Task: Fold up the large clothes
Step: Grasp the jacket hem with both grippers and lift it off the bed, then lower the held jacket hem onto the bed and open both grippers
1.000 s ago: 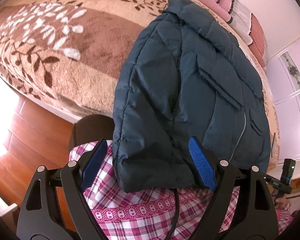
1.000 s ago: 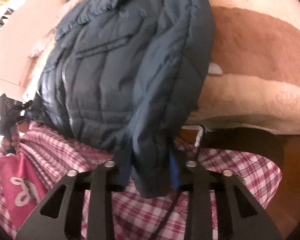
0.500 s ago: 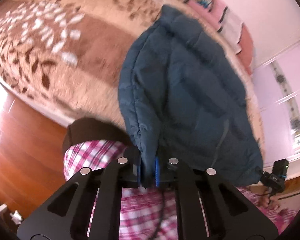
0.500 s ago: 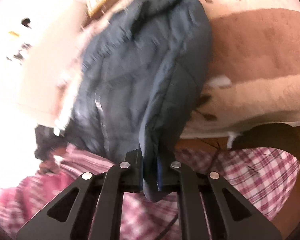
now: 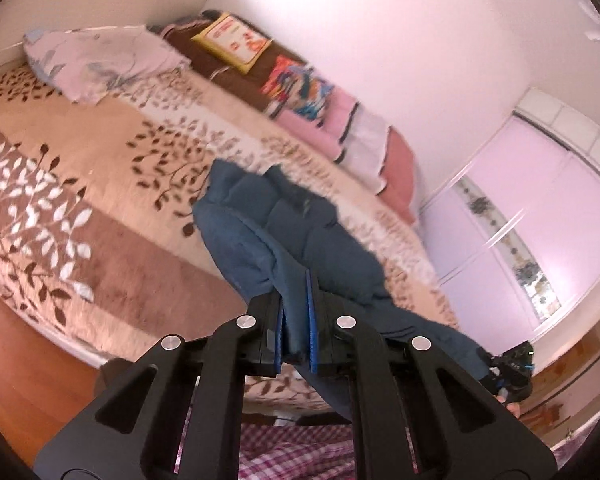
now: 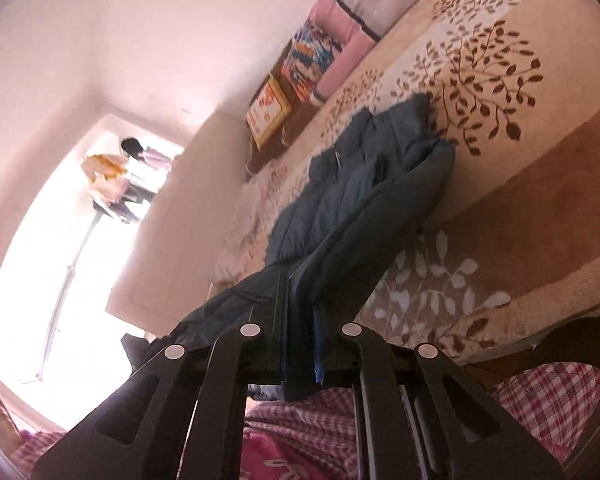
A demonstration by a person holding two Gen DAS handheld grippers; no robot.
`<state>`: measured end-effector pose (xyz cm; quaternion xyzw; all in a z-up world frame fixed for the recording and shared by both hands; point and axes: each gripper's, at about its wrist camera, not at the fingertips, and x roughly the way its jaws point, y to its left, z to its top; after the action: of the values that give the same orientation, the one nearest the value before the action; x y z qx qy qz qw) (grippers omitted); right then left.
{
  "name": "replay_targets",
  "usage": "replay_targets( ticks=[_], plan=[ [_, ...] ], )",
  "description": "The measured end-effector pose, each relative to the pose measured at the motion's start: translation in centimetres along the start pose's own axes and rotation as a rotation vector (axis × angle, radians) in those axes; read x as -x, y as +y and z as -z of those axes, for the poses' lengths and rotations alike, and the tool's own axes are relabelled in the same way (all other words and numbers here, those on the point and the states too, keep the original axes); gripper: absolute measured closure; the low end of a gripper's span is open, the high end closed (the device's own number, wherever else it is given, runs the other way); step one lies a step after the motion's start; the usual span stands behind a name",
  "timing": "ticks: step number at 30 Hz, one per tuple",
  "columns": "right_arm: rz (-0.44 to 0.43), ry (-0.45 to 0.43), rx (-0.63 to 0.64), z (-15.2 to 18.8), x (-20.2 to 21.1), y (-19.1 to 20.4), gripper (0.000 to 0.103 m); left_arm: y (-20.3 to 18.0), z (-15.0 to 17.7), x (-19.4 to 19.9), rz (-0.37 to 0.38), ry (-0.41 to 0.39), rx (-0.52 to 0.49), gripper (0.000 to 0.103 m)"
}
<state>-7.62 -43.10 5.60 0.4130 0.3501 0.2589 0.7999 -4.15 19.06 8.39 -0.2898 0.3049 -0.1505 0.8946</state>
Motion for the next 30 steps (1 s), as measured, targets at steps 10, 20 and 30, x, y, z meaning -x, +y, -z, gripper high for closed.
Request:
replay_targets(
  ticks=[10, 20, 30],
  plan=[
    [-0.055, -0.073, -0.014, 2.3, 4.8, 3.0, 0.092, -1.7, 2.0, 5.8, 0.076, -0.033, -0.034, 0.095],
    [-0.033, -0.072, -0.05, 1.4, 4.5, 2.5, 0.092, -1.4, 0.1, 3.9, 0.06, -0.013, -0.008, 0.095],
    [0.06, -0.045, 0.011, -9.8, -2.6, 2.6, 0.093, -2.3, -7.9, -4.6, -0.007, -0.033, -0.038, 0.094]
  ],
)
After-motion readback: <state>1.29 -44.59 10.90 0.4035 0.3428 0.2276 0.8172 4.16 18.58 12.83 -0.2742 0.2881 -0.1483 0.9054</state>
